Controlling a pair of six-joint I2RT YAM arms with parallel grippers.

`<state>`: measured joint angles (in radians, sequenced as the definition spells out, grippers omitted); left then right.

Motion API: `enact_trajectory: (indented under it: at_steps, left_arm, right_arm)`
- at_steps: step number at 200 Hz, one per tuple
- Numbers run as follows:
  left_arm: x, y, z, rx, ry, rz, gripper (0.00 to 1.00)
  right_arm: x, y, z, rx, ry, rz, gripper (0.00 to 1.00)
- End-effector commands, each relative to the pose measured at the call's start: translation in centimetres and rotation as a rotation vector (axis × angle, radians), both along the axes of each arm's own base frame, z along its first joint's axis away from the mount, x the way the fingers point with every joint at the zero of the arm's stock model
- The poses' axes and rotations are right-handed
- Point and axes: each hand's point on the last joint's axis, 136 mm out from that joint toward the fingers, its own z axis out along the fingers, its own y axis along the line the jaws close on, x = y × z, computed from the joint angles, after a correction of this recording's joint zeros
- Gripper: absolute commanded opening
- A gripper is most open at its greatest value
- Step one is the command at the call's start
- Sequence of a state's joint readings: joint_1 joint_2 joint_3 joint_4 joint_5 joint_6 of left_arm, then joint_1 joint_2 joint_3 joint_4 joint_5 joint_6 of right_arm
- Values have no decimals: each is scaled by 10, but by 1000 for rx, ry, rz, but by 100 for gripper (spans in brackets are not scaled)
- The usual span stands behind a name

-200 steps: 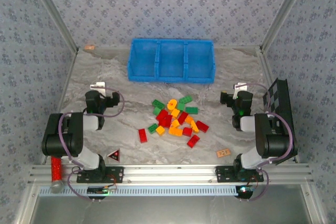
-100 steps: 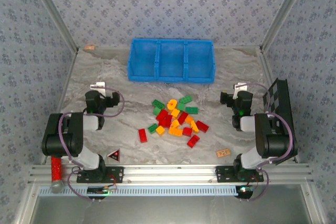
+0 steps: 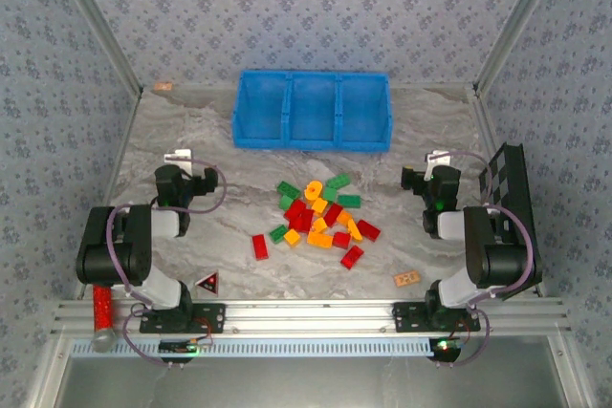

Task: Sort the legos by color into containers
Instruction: Pick up the lego from the bottom-center of the table.

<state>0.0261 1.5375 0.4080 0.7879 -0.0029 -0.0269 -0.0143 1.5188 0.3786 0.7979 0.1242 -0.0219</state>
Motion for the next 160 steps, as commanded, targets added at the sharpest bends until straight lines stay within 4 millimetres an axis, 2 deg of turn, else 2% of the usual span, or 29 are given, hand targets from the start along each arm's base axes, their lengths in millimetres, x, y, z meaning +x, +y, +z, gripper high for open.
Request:
enact_trajectory:
  at_steps: [1,29,51,69,78,97,114,138,160]
  left_arm:
    - [4,1,9,-16,-32,-6,100]
    - [4,1,9,-15,-33,-7,100]
    - [8,2,18,-7,33,4,100]
    - [23,-5,54,-17,86,-32,100]
    - [31,-14,84,-27,57,-74,100]
    - [39,-33,139,26,30,-137,100]
    - [43,-45,179,67,5,-168,100]
    - [46,-56,213,68,-1,-194,100]
    - [46,-64,224,50,9,-215,100]
  right_arm:
    - [4,-1,8,10,-31,-9,100]
    - [4,-2,9,9,-37,-10,100]
    - [5,7,33,-19,-14,11,96]
    - [-7,15,48,67,100,-12,96]
    - [-15,23,53,108,133,-6,95]
    - [-37,34,59,186,199,-57,94]
    - [-65,40,56,246,271,-135,92]
    - [-106,66,49,389,354,-147,90]
    - [-148,89,41,529,409,-196,84]
